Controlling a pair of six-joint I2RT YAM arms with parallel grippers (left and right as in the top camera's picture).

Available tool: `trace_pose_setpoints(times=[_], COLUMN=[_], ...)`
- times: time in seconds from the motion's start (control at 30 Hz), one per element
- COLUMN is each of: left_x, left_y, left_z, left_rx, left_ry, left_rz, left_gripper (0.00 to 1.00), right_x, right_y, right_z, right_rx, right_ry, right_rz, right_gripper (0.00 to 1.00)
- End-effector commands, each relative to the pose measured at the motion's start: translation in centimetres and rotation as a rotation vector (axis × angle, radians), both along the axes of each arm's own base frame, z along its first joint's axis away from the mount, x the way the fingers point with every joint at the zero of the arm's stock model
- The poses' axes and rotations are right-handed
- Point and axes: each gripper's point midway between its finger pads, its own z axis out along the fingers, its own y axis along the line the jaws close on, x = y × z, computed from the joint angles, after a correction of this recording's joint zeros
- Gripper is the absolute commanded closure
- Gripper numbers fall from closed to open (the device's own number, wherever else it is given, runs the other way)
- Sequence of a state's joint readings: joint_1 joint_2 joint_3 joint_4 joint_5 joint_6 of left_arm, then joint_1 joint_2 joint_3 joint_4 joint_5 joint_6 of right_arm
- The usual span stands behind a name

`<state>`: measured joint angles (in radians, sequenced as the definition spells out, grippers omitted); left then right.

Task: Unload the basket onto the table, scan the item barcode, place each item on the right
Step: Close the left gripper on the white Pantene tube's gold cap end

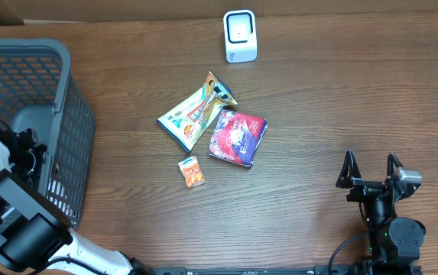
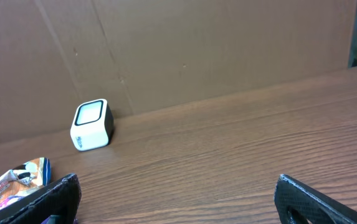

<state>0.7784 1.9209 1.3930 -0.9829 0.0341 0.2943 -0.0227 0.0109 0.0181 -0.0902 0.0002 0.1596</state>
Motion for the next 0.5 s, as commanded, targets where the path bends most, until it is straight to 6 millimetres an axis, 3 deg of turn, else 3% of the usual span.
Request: trace_pose_setpoints(times=[0.0, 0.1, 0.3, 0.47], left_x=[1.1, 2.4, 5.0, 6.6], left_y=[0.7, 1.5, 3.0, 2.4], left_z=[1.7, 4.5, 11.6, 16.7], left_rx=[0.028, 0.055, 0.125, 0.122], left_ry=[-0.008, -0.040, -0.145, -0.254], left_rz=[0.000, 0.003, 0.052, 0.038], left_gripper=[0.88, 0.96, 0.96, 0.96], right_x=[0.0, 0.0, 0.0, 0.0], right_y=[0.2, 0.2, 0.2, 0.2], right_z=[-0.2, -0.2, -0.2, -0.2], right_rx=[-0.003, -0.003, -0.003, -0.003], right_ry=[-0.003, -0.003, -0.003, -0.003], right_rz=[0.007, 0.007, 0.007, 0.007], right_gripper=[0.00, 0.00, 0.00, 0.00])
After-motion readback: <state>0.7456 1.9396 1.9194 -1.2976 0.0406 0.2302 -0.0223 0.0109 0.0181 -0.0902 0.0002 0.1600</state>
